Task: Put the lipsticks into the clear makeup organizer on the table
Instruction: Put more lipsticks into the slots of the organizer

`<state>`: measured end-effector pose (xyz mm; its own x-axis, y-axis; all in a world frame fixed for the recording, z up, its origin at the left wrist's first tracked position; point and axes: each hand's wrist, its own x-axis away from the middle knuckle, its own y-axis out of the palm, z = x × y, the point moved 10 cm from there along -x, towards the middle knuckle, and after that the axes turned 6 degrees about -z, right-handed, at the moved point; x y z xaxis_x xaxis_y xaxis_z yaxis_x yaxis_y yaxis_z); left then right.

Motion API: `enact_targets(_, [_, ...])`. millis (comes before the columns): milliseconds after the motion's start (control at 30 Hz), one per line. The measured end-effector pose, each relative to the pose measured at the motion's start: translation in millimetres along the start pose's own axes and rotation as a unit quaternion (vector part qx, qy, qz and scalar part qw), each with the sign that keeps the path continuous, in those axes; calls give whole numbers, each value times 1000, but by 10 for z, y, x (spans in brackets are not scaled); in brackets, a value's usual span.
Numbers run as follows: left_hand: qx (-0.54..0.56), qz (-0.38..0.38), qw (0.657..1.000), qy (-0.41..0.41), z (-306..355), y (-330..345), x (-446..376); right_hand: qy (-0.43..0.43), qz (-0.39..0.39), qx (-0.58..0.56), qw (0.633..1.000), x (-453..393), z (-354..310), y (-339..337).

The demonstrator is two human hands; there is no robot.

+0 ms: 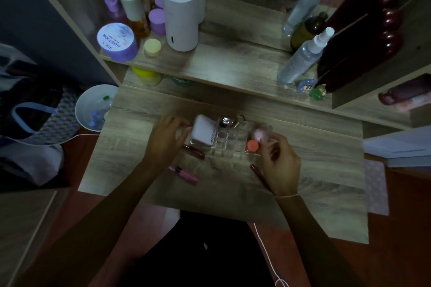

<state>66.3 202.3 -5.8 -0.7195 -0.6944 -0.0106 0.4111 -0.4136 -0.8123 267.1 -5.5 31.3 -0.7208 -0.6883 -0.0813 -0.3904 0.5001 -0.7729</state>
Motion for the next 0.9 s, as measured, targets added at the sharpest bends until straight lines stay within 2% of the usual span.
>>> enact_targets(100, [-27,-42,998,48,126,147,210,24,24,20,999,264,312,-49])
enact_targets(167, [-45,-77,991,98,249,301,318,48,9,29,998,403,536,30])
enact_targets(233, [-71,-118,983,124,290,508,388,64,-27,43,997,500,706,156])
enact_targets(300, [-97,-160,976,115,254,711,417,84,-80,60,991,544,826,321])
enact_targets(400, [-146,-185,965,115,270,855,414,74,-139,81,984,577,855,536])
enact_targets(500, [-170,-186,960,119,295,893,382,57,-153,113,980,567,808,654])
enact_targets(633, [-193,-155,961,127,336,855,358,39,-131,121,983,522,697,655])
enact_targets(733, [-204,-139,960,129,334,854,347,27,-146,123,981,521,629,683])
enact_targets(900, [-85,-82,986,114,387,622,394,6,-155,52,987,504,350,600])
